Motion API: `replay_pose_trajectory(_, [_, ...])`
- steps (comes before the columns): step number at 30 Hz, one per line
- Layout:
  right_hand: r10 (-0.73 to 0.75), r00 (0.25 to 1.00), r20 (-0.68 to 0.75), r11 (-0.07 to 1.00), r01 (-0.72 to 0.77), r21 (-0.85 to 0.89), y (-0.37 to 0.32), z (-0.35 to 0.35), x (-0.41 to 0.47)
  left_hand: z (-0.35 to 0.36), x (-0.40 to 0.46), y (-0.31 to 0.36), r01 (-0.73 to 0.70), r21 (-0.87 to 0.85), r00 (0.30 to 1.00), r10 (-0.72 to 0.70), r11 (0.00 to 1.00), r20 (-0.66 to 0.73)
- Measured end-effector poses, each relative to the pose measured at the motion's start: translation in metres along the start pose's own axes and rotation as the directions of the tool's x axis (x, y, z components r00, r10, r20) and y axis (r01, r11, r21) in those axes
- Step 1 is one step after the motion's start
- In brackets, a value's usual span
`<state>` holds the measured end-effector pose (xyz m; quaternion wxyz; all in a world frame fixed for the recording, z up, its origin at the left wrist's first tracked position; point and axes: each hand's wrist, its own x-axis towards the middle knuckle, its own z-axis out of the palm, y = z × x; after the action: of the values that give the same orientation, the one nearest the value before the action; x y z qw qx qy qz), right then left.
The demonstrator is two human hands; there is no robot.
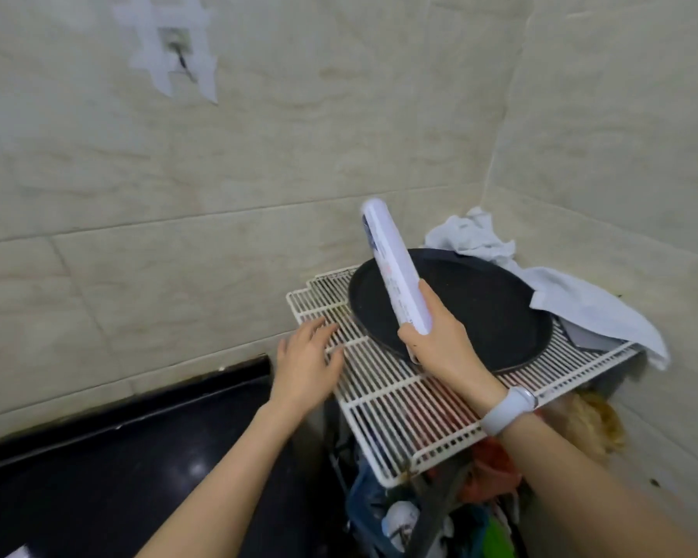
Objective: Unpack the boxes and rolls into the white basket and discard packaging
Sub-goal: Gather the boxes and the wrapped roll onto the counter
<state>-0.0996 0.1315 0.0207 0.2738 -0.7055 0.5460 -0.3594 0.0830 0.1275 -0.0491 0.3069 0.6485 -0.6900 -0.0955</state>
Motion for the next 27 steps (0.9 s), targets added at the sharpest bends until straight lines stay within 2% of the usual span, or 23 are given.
replay_pose_trajectory(3, [-0.13, 0.989, 0.07, 0.989, 0.125, 0.079, -0.043, 0.032, -0.022, -0.034, -0.035, -0.047, 0.121, -0.093, 0.982, -0.132, 0.988, -0.132])
replay_pose_trajectory(6, [-0.183, 0.97, 0.162, 0.978, 0.162, 0.135, -0.072, 0.086, -0.043, -0.064, -0.088, -0.102, 0.274, -0.145, 0.929, -0.301, 0.951, -0.217])
replay_pose_trajectory(9, [-0.203, 0.904, 0.376, 0.963, 0.115, 0.242, -0.08, 0.161, -0.078, -0.085, -0.151, -0.157, 0.461, -0.163, 0.843, -0.488, 0.872, -0.228])
replay_pose_trajectory(12, [-0.147, 0.829, 0.54, 0.963, -0.005, 0.27, -0.065, 0.242, -0.121, -0.099, -0.216, -0.204, 0.605, -0.173, 0.742, -0.629, 0.777, -0.233])
replay_pose_trajectory(15, [-0.02, 0.769, 0.639, 0.993, -0.061, 0.105, -0.041, 0.305, -0.154, -0.11, -0.272, -0.244, 0.726, -0.118, 0.653, -0.733, 0.677, -0.192])
replay_pose_trajectory(17, [0.054, 0.741, 0.669, 0.998, -0.017, -0.061, -0.03, 0.334, -0.166, -0.116, -0.3, -0.265, 0.792, -0.057, 0.592, -0.788, 0.608, -0.169])
replay_pose_trajectory(19, [0.073, 0.736, 0.673, 0.99, 0.029, -0.14, -0.024, 0.359, -0.171, -0.119, -0.319, -0.279, 0.836, -0.032, 0.539, -0.83, 0.549, -0.144])
replay_pose_trajectory(24, [0.045, 0.762, 0.646, 0.94, 0.186, -0.285, -0.026, 0.407, -0.167, -0.119, -0.339, -0.308, 0.862, 0.062, 0.506, -0.86, 0.503, -0.067])
replay_pose_trajectory(27, [0.055, 0.754, 0.655, 0.887, 0.264, -0.378, -0.029, 0.421, -0.163, -0.116, -0.338, -0.316, 0.87, 0.097, 0.487, -0.874, 0.483, -0.015])
